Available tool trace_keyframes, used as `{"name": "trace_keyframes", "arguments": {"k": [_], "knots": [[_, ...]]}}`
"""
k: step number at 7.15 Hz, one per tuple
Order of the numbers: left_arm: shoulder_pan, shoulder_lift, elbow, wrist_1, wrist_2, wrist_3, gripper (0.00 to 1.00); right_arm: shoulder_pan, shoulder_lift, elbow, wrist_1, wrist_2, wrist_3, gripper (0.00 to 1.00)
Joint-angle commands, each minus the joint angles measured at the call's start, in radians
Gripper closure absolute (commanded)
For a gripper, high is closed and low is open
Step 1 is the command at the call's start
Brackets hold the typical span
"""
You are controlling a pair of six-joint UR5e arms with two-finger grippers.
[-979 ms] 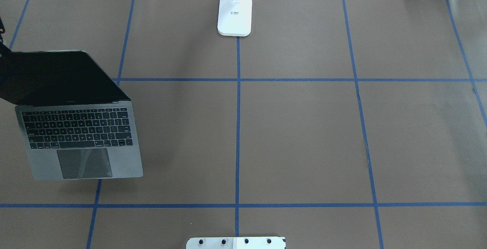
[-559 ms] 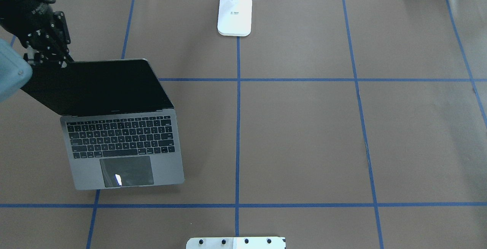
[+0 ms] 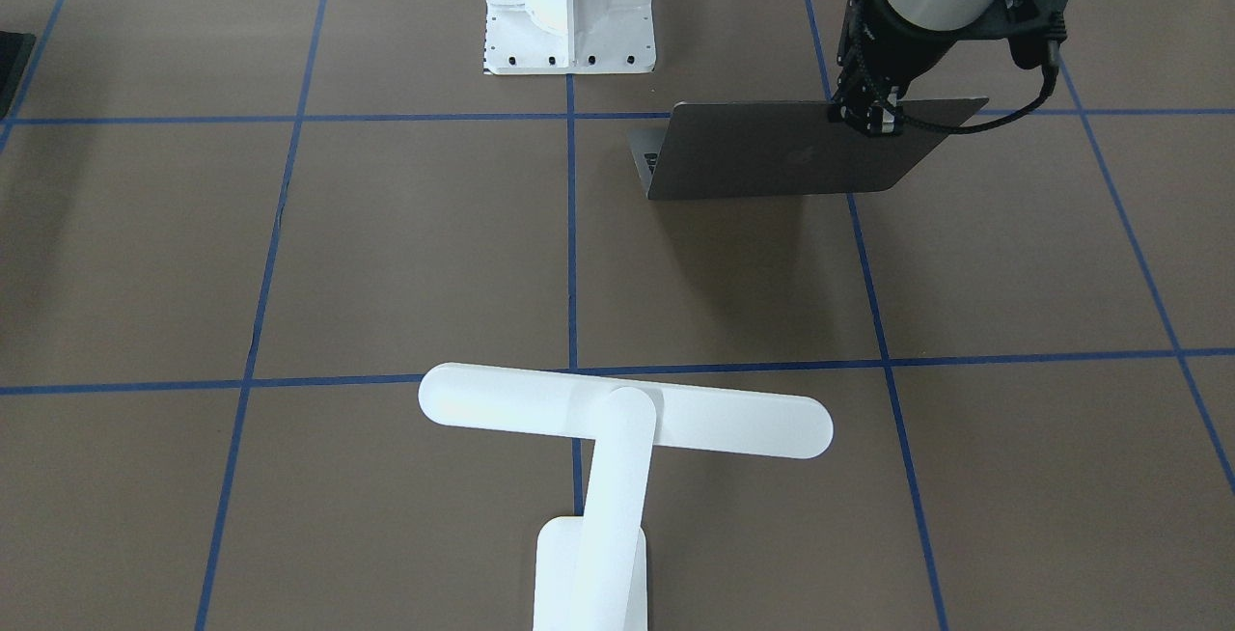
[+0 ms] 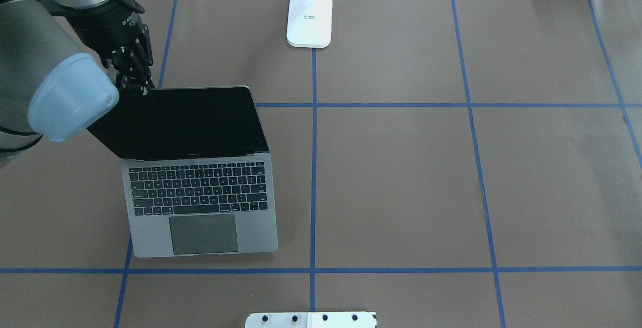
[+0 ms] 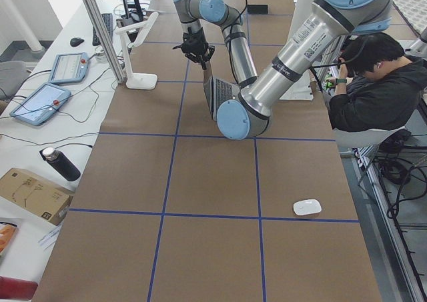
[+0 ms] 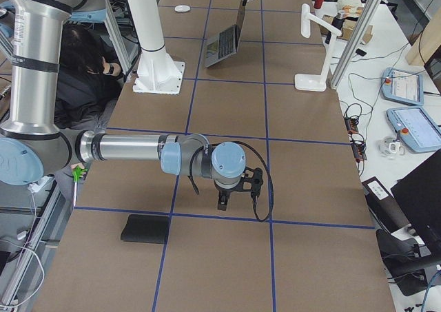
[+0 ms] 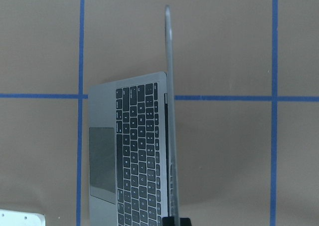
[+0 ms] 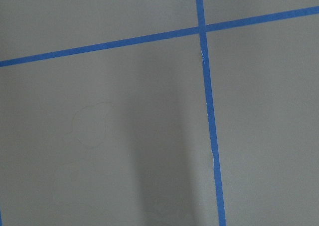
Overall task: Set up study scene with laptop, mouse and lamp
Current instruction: 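Lower the silver laptop onto the table near the left gripper's side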
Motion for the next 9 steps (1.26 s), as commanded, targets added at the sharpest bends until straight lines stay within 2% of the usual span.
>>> {"name": "trace_keyframes", "arguments": {"k": [1,7,9], "knots": [[0.017,-0.074,0.104,-0.003,0.003,-0.002,1.00,0.000,-0.003,0.001,0.000,0.000,0.000,0.00],[0.023,-0.139,0.212,-0.021,0.009,0.018,1.00,0.000,-0.003,-0.004,0.002,0.000,0.000,0.00],[0.023,-0.174,0.302,-0.076,0.009,0.018,1.00,0.000,-0.003,-0.004,0.002,0.000,0.000,0.00]]}}
